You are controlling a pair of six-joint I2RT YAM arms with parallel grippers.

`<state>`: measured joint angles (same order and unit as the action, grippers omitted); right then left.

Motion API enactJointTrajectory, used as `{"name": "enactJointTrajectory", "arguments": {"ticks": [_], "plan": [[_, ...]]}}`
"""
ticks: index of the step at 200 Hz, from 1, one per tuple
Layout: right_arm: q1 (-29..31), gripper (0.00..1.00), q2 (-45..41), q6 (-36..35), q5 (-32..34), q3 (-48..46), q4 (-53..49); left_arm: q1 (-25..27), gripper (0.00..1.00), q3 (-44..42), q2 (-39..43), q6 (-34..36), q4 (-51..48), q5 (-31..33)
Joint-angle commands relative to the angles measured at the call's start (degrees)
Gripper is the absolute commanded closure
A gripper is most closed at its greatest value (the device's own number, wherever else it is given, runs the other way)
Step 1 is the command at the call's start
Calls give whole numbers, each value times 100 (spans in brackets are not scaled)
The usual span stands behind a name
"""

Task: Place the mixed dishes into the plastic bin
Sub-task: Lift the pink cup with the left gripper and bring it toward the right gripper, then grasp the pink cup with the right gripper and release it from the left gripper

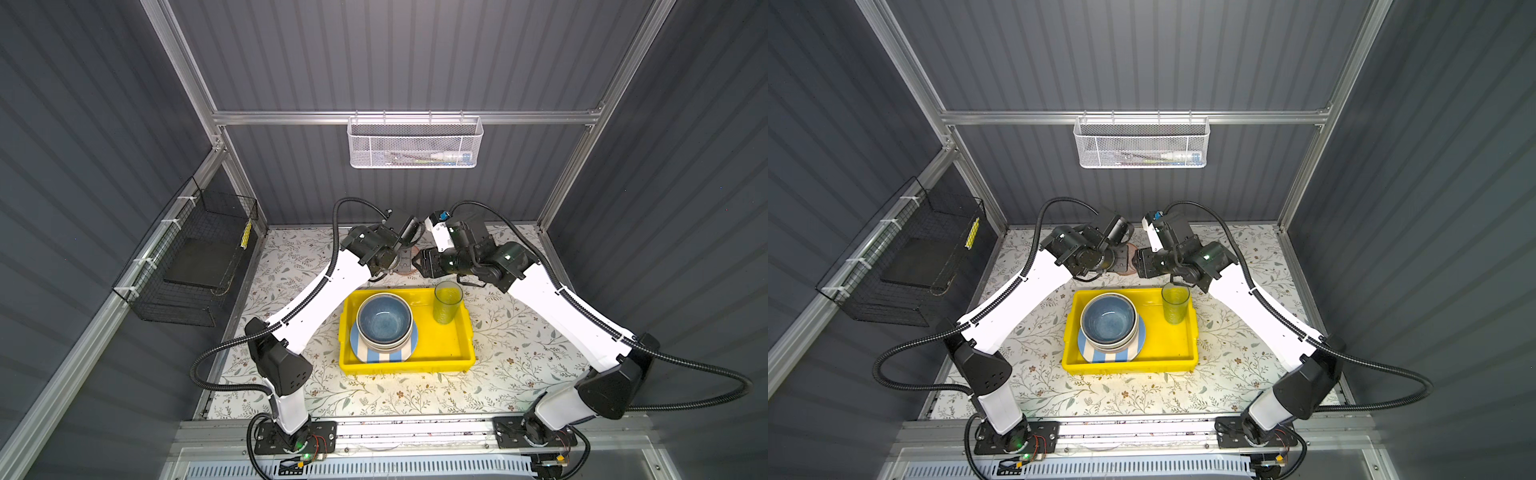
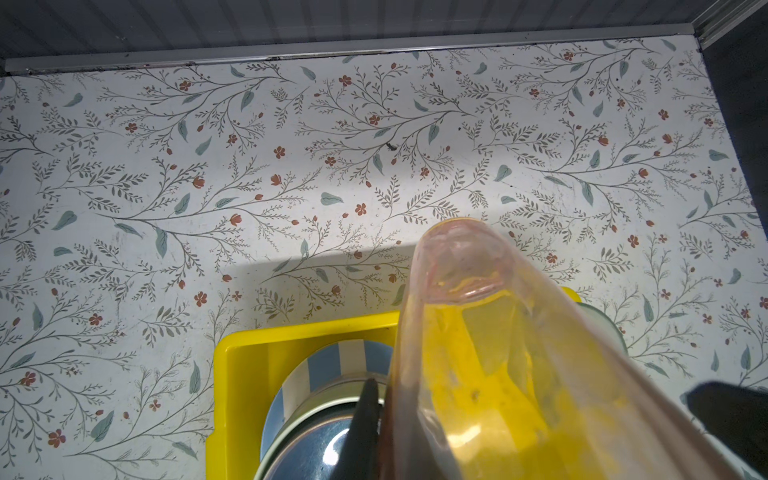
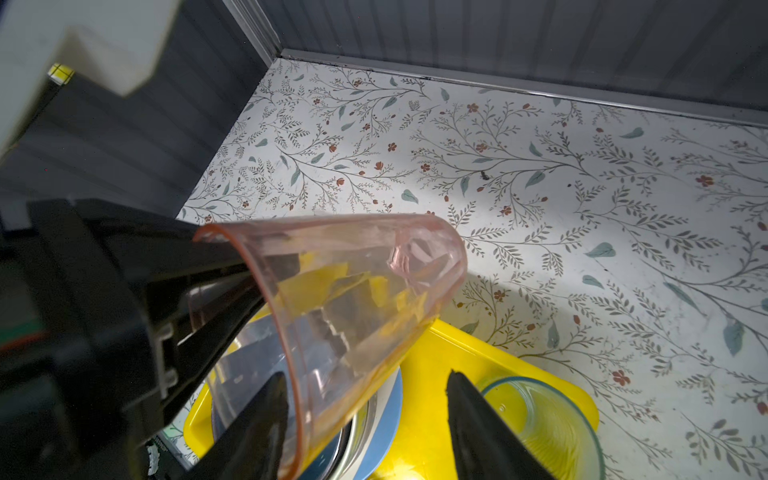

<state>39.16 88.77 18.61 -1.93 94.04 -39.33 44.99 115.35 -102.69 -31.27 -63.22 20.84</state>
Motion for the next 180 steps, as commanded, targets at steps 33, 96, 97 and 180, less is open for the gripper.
{"name": "enactJointTrajectory", "arguments": {"ticks": [33,96,97,180], "plan": [[83,54,425,55,661,350,-285,27,100,216,91,126,132,11],[84,78,510,125,748,440,-351,28,94,19,237,160,274,-110],[83,78,510,130,747,440,-354,27,94,16,244,162,279,-113],[83,92,439,143,791,377,-381,26,84,-326,471,128,477,-442]]}}
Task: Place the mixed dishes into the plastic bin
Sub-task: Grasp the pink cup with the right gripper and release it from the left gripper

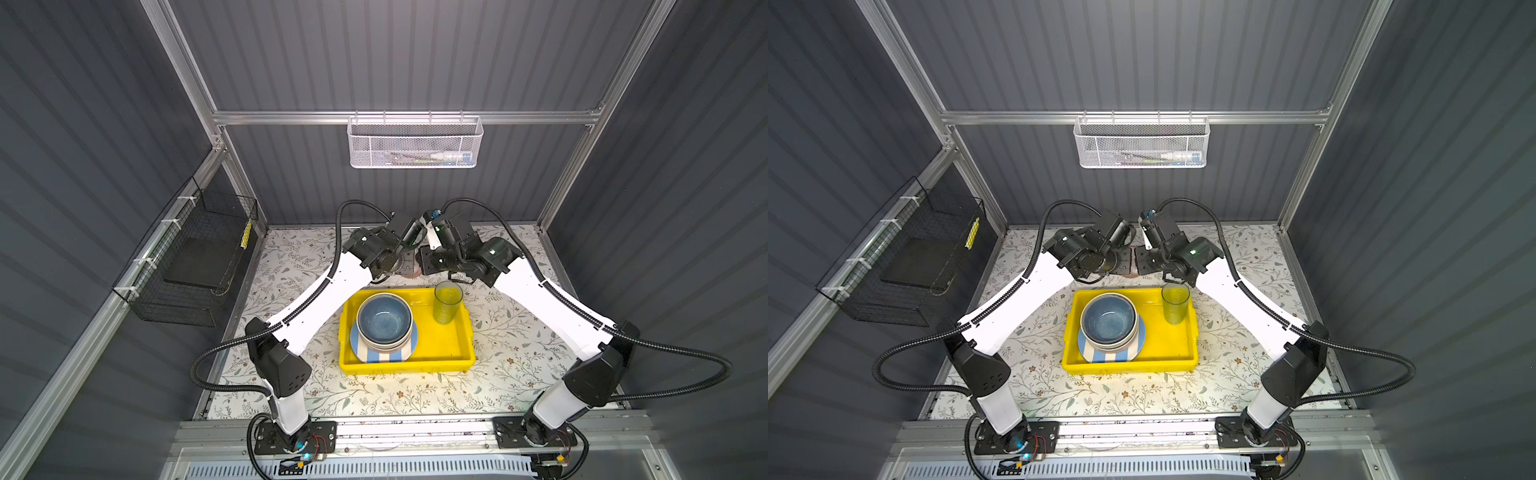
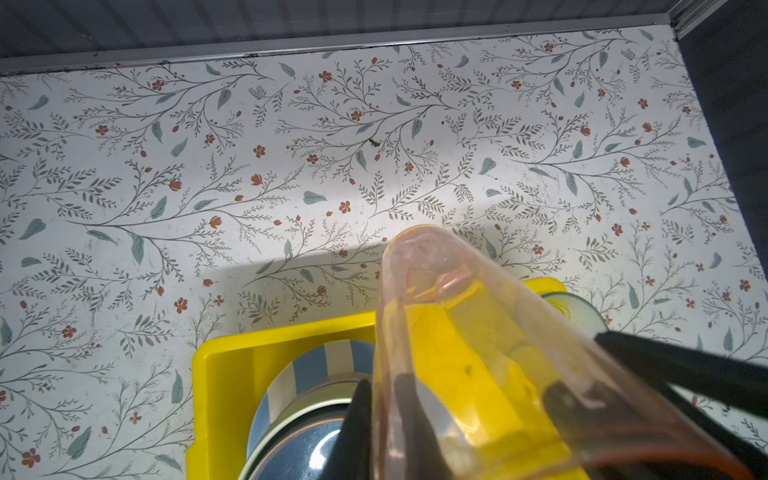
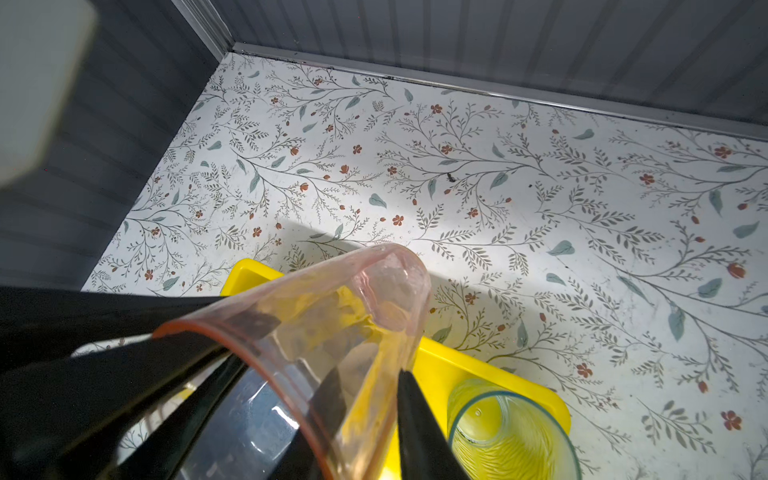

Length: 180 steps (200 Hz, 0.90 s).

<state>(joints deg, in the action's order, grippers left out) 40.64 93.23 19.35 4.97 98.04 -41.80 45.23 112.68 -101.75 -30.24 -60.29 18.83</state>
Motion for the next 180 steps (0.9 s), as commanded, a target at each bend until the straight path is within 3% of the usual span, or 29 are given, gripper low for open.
{"name": "enactJointTrajectory", "arguments": {"ticks": [1,180], "plan": [[-65,92,-2,68,100,-23,-135,7,84,-65,381,26,185,-240],[-65,100,-294,95,-62,-137,-190,3,62,-929,1128,-101,637,-1392]]}}
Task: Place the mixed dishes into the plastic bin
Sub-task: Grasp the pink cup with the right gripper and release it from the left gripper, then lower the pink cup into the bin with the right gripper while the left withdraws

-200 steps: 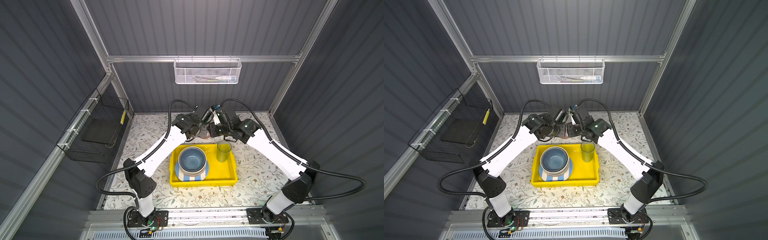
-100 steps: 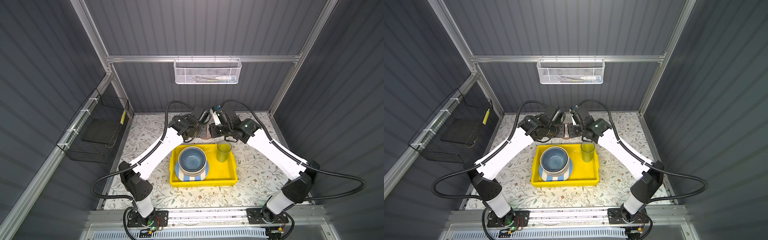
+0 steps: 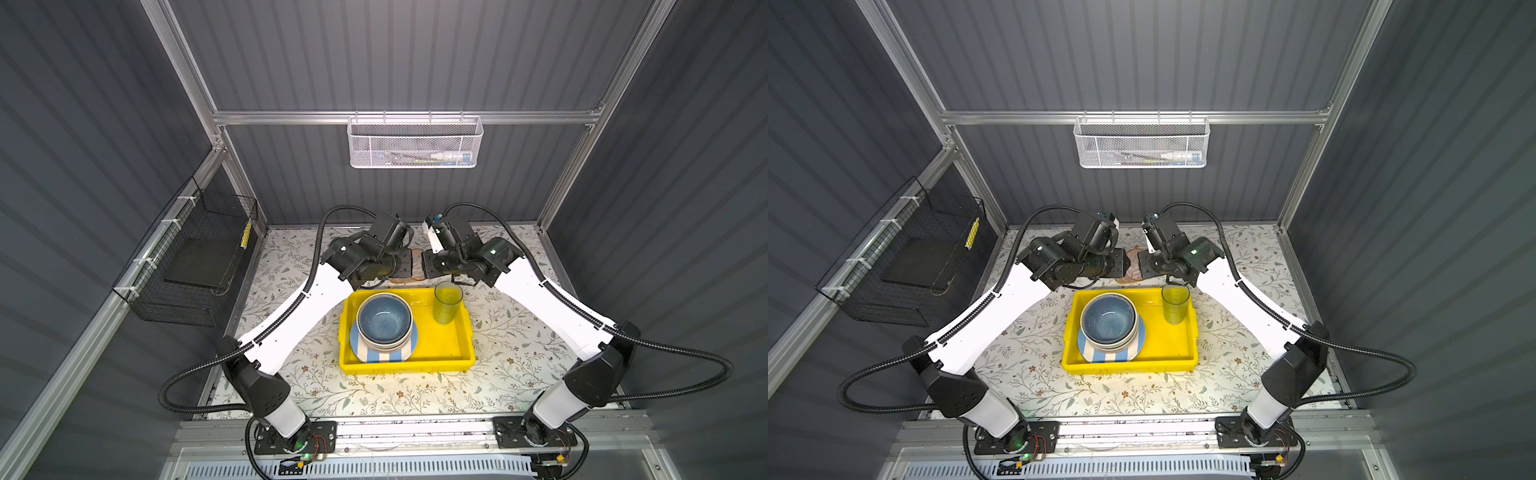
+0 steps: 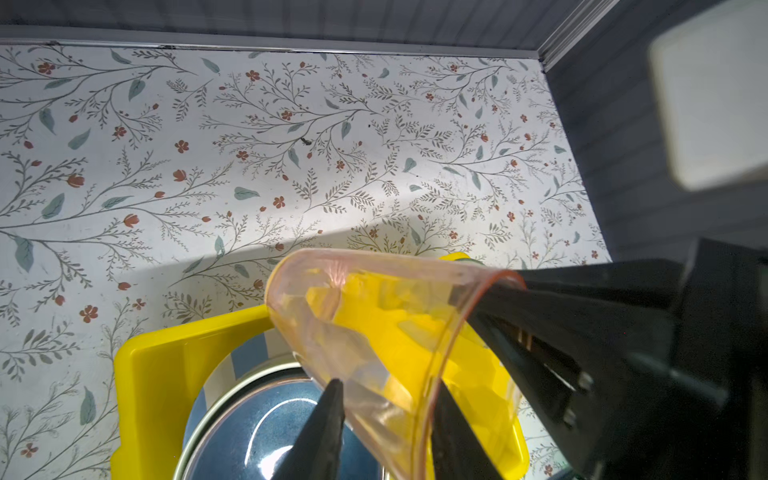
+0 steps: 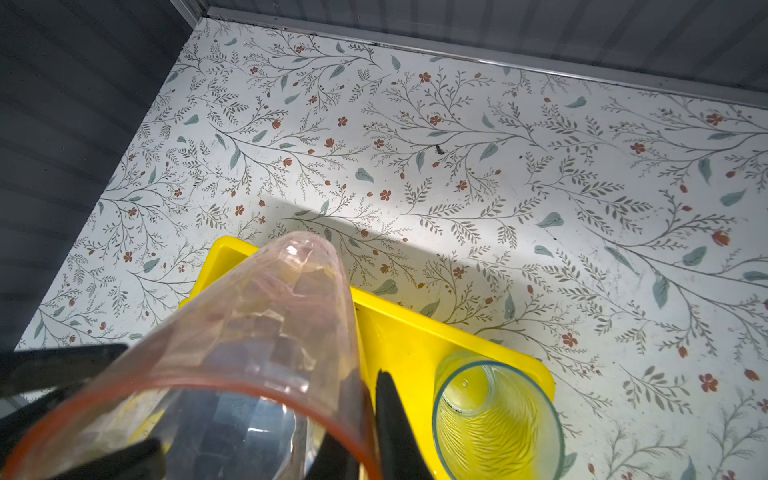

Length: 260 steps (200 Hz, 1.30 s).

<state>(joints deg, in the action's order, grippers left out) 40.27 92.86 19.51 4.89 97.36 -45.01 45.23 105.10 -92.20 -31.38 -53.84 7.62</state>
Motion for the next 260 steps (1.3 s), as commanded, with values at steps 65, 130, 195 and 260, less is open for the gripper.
{"name": "enactJointTrajectory", "arguments": {"ticks": [65,130,195,260], "plan": [[-30,100,-503,66,-64,-317,134,3,51,-506,696,-81,177,-1107],[-25,100,-1015,67,-76,-677,-131,-86,15,-1214,1669,343,324,-433],[-33,100,-1684,-208,61,-841,-1226,-1086,0,-1797,2150,667,-87,305],[-28,99,-2174,-323,97,-1169,-2305,-1275,0,-1975,1933,1079,-562,1591]]}}
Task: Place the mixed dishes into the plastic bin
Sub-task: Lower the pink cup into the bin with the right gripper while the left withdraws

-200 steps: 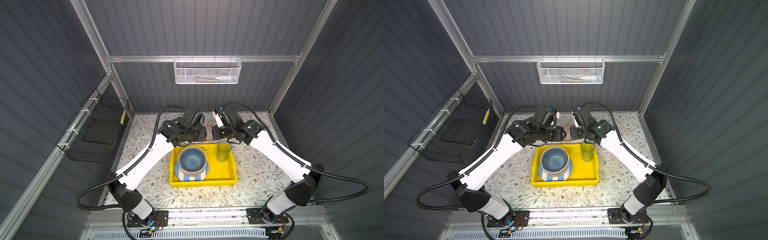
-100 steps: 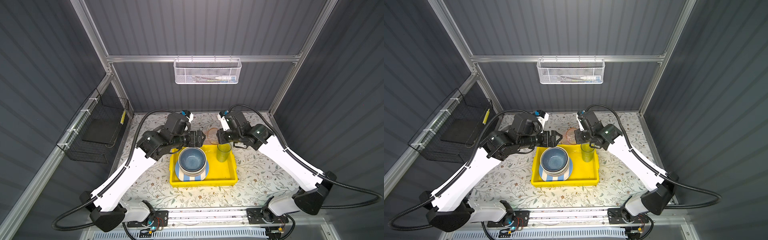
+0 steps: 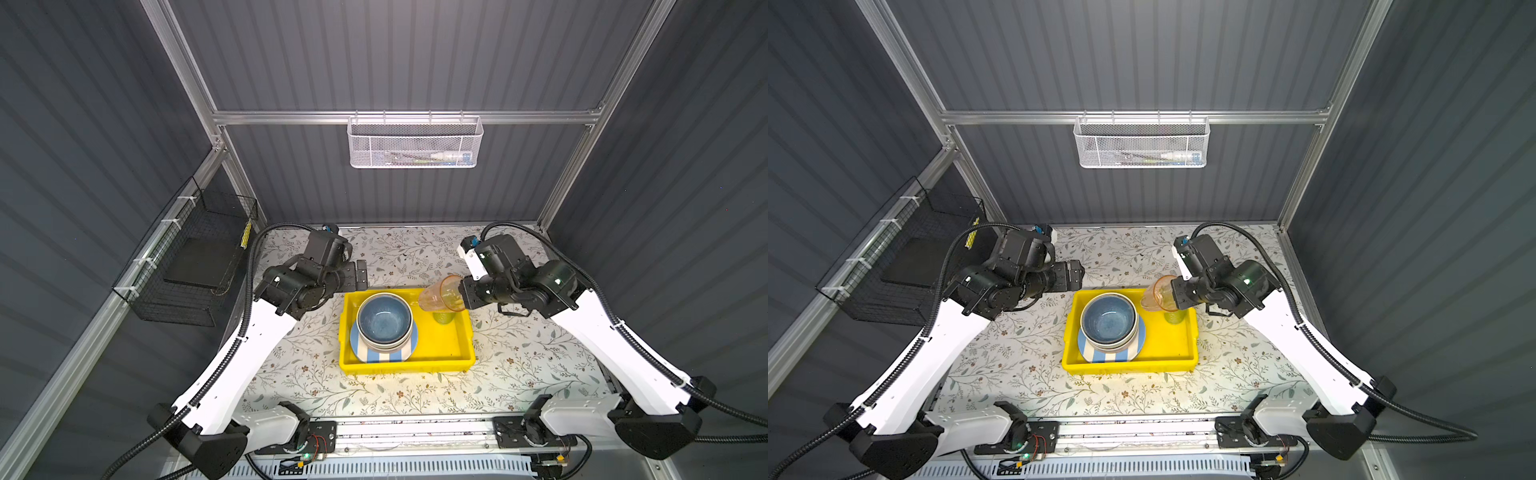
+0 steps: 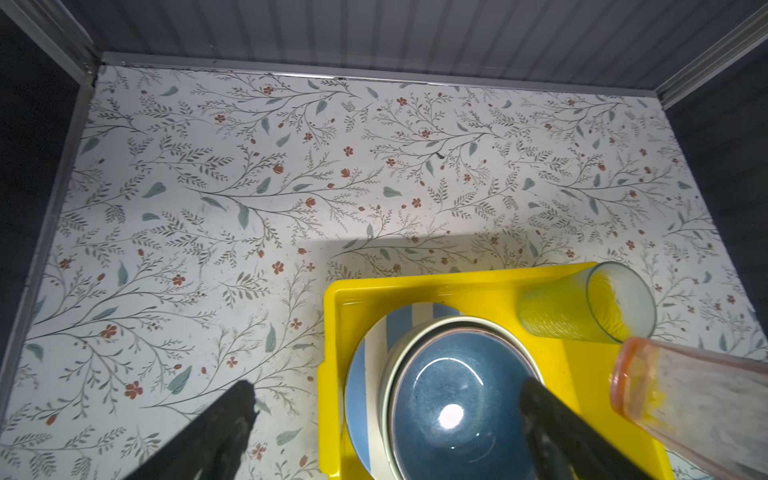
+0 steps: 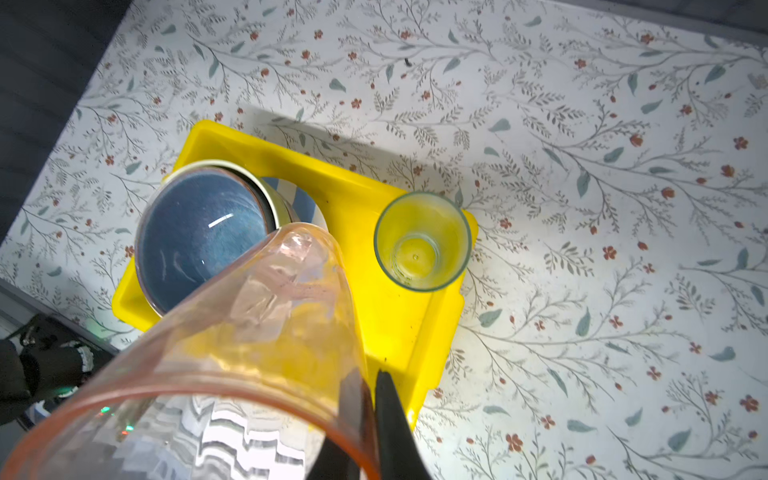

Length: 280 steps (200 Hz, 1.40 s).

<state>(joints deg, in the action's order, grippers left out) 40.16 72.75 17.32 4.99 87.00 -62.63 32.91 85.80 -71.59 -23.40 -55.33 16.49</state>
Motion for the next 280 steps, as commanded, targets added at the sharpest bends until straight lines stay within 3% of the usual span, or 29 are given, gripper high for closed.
{"name": "enactJointTrajectory", "arguments": {"ticks": [1,70,149,280], "plan": [[-17,99,-164,-105,83,-136,-555,-45,0,-50,-132,287,-415,722],[-17,98,16,-54,-7,-577,-997,-373,0,-401,-109,279,-311,965],[50,98,490,98,24,-1024,-856,-1011,0,-949,65,371,-140,646],[159,97,928,201,84,-1606,-632,-1243,0,-1070,50,415,-53,483]]}}
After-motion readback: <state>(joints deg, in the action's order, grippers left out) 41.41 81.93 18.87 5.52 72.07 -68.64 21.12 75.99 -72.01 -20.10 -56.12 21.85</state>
